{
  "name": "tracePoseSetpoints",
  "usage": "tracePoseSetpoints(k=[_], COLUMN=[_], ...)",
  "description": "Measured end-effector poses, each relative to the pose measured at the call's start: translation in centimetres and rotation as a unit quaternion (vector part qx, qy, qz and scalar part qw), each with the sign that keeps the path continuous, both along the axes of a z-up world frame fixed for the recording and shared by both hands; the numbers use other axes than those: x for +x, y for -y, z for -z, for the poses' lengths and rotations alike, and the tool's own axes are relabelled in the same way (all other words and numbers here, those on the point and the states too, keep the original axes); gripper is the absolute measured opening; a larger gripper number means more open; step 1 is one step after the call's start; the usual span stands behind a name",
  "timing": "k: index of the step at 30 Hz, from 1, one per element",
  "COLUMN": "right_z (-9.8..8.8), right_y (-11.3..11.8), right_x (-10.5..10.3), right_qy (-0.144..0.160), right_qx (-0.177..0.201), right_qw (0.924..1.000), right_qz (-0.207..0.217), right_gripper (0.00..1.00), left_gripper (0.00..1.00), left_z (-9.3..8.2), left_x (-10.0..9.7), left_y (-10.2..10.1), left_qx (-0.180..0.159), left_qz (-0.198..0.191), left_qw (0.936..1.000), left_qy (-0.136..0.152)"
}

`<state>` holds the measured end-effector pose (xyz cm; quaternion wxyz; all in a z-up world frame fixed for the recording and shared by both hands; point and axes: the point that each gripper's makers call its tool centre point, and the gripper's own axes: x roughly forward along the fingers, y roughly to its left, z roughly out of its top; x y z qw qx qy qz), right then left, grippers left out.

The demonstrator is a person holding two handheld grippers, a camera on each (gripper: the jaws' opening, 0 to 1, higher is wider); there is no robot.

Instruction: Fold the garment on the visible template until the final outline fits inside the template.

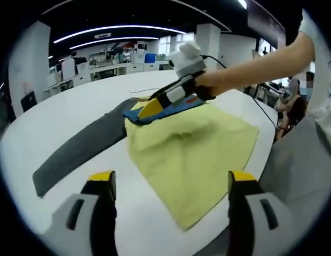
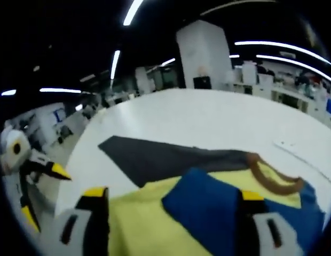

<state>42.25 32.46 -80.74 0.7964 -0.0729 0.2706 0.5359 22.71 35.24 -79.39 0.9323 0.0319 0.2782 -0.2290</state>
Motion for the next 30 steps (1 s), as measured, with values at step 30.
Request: tracePoseSetpoints(k=[30], right_z=[-6.2], right_y=[19.0], right_x=[-3.9], right_qy=[-0.002], right_qx=[0.038], right_qw=[0.9922], right_qz=[0.119], right_gripper=[0.99], left_gripper=[0.84], left_z=[-1.5], left_x=[4.5], left_y=[-10.2], left_qx=[-0.045], left_qz=[-0.088], left_qw=[0.9951], left_qy=[0.001])
